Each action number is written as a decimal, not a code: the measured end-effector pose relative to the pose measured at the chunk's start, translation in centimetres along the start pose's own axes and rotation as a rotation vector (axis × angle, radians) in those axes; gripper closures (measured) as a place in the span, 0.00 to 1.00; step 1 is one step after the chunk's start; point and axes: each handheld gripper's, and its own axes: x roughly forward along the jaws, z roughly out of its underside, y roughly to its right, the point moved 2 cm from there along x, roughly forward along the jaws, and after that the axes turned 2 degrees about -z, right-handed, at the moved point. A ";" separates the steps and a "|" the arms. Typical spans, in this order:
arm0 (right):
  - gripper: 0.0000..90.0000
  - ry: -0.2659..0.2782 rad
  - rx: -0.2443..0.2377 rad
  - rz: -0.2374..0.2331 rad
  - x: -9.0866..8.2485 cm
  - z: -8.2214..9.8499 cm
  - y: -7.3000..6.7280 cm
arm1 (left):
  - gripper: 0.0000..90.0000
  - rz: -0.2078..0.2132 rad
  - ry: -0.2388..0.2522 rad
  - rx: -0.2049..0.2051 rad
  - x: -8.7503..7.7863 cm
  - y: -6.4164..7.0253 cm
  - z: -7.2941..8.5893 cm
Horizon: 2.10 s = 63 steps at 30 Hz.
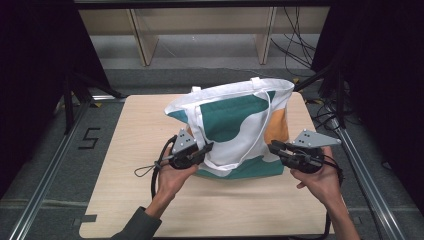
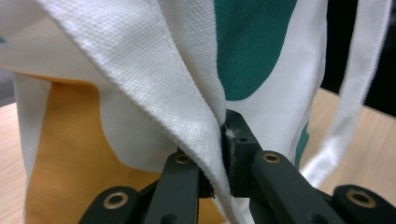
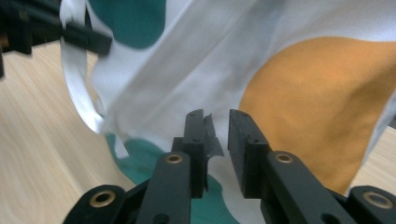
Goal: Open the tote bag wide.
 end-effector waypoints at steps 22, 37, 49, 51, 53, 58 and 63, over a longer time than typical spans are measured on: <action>0.98 -0.022 -0.034 0.039 0.6 -0.6 -0.1 | 0.94 -0.002 -0.165 0.092 3.0 1.0 4.5; 0.98 -0.373 -0.044 -0.018 6.2 9.6 0.6 | 0.95 -0.020 -0.300 0.151 5.6 0.6 8.7; 0.61 -0.269 0.098 -0.069 0.6 6.8 1.1 | 0.50 0.062 -0.243 0.027 -0.8 -0.7 5.5; 0.61 -0.221 0.103 -0.031 -1.5 5.3 1.2 | 0.44 0.043 -0.198 -0.045 -2.3 -1.4 4.5; 0.58 -0.190 0.078 -0.009 -3.1 4.1 1.5 | 0.43 0.006 -0.181 -0.068 -3.8 -2.8 3.2; 0.57 -0.128 0.102 0.049 -6.1 2.2 2.4 | 0.35 -0.005 -0.175 -0.107 -4.7 -4.5 2.0; 0.51 0.022 0.154 0.103 -6.8 0.7 4.0 | 0.30 -0.047 -0.135 -0.145 -5.5 -6.4 0.5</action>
